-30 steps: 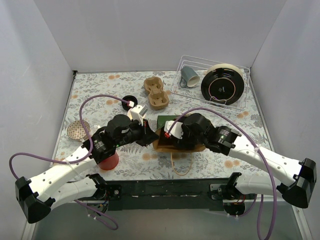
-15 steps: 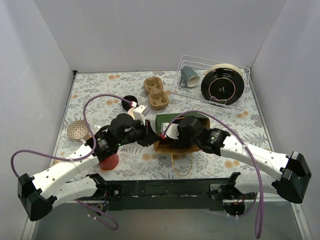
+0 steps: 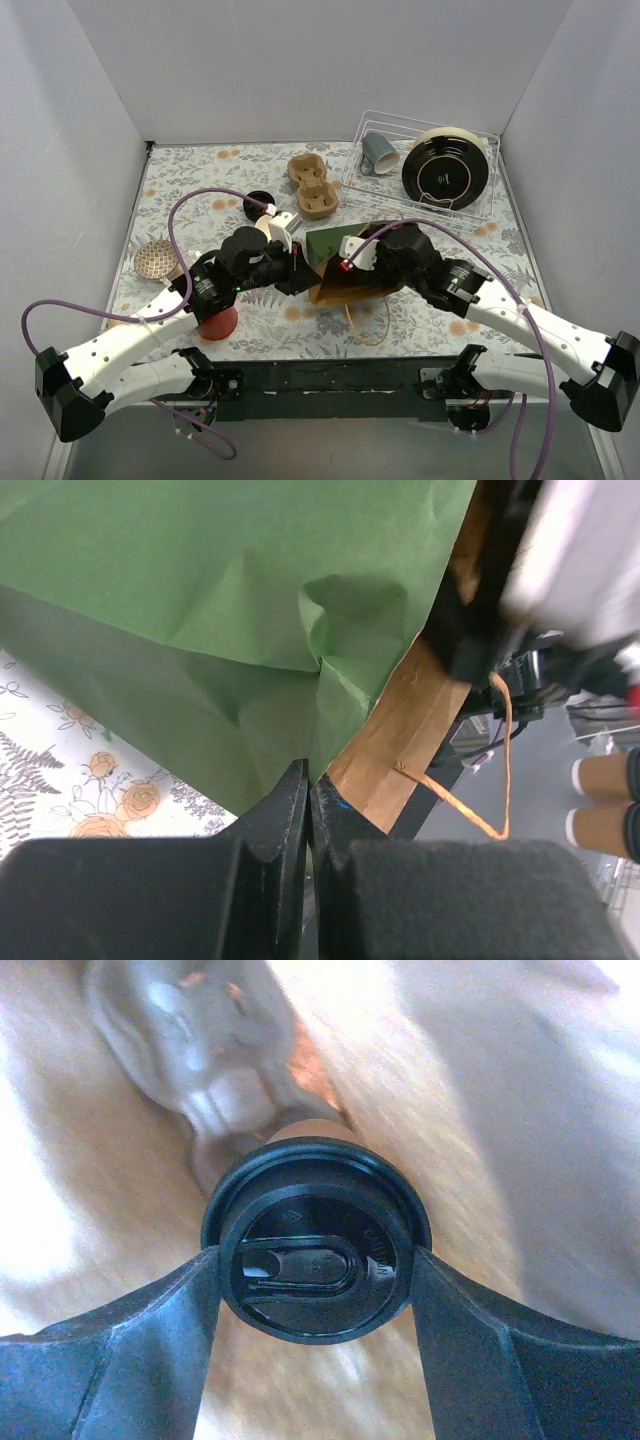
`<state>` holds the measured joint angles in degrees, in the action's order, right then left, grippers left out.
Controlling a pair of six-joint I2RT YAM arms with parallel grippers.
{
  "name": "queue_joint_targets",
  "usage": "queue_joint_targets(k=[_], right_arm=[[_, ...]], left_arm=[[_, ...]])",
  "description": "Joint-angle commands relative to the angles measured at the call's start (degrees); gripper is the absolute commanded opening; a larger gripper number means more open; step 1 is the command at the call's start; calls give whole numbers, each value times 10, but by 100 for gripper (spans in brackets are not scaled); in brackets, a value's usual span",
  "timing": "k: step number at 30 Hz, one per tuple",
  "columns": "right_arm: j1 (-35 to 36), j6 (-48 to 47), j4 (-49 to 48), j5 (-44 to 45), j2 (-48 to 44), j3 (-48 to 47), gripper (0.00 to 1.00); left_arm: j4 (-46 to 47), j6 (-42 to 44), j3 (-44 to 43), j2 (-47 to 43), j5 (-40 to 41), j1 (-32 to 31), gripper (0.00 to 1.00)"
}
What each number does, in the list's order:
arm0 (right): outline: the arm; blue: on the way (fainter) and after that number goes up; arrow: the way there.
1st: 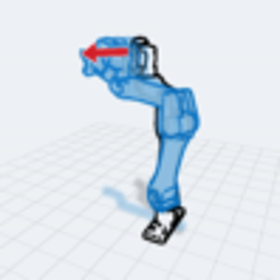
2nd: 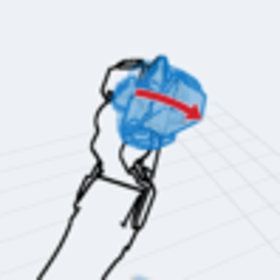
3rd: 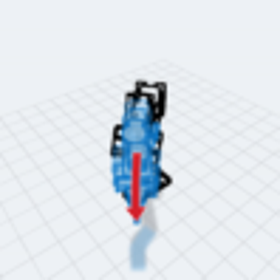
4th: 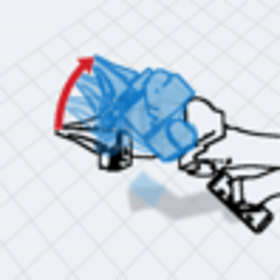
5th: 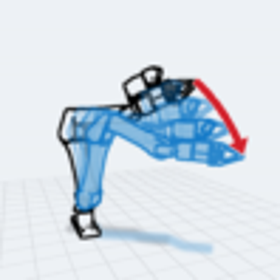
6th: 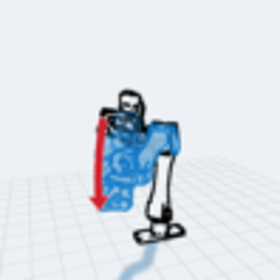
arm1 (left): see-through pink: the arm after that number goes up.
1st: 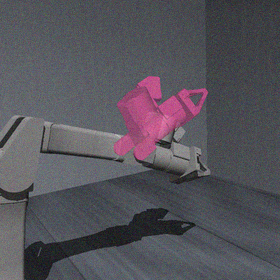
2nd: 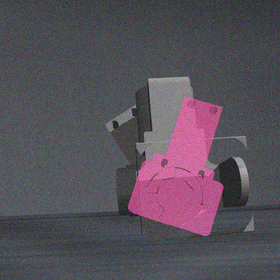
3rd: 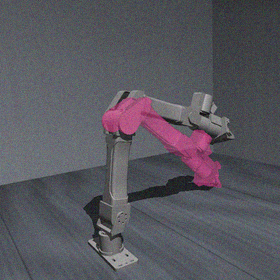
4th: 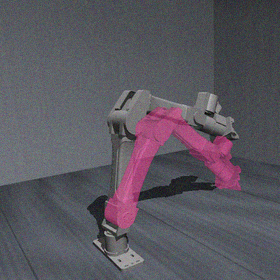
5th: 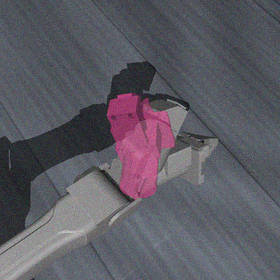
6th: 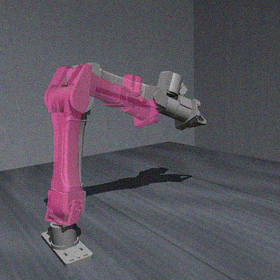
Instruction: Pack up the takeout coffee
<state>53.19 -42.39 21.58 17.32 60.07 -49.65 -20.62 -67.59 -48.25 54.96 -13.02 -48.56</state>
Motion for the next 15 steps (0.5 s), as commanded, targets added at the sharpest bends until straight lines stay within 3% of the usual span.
queue_joint_targets(k=[1, 8, 15], right_arm=[[-28, -65, -21, -32, -51, 23, 30], [-41, -150, 64, -93, -41, -4, 28], [-41, -221, 73, -130, -40, -5, 26]], left_arm=[[-18, 35, -9, -16, -15, -4, 0], [20, 38, 28, -30, -37, -4, 0], [49, 20, 26, -24, -63, -4, 0]])
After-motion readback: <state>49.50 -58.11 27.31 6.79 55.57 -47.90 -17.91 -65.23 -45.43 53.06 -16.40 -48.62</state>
